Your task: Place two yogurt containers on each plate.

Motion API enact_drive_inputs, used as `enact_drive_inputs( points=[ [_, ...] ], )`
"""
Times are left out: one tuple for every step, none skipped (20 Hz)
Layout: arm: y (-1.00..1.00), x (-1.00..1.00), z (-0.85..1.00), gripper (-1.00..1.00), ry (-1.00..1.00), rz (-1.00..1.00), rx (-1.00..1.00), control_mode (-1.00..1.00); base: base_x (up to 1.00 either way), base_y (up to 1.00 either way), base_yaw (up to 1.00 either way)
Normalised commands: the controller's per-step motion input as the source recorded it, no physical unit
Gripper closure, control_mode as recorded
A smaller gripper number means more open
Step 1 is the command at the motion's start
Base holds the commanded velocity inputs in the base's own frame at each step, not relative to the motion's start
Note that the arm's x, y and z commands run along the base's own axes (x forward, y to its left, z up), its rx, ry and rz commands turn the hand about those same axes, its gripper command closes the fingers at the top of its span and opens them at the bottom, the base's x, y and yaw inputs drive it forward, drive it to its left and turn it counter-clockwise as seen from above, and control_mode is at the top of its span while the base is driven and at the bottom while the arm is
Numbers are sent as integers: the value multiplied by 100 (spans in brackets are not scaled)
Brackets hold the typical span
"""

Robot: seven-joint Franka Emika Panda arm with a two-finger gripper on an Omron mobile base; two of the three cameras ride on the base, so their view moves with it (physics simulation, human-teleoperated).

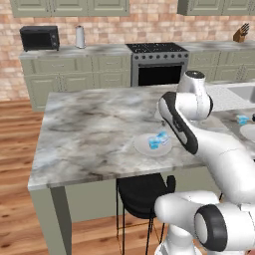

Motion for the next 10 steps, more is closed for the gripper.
enact_drive_inputs(
  points=[
    [15,-100,87,-100,-30,23,-6,-100,0,0,0],
    [26,-100,66,-100,-34,23,-5,-100,0,0,0],
    [29,-100,60,-100,-45,21,-9,-100,0,0,0],
    [24,-100,51,-100,-57,19,-13,-100,0,0,0],
    [21,-100,44,-100,-65,18,-14,-100,0,0,0],
    [14,-100,46,-100,-72,16,-17,-100,0,0,0],
    [12,-100,53,-100,-72,16,-15,-100,0,0,0],
    [7,-100,71,-100,-71,15,-13,-100,0,0,0],
    [0,-100,85,-100,-64,14,-6,-100,0,0,0],
    [0,-100,100,-100,-52,12,0,-100,0,0,0]
  ],
)
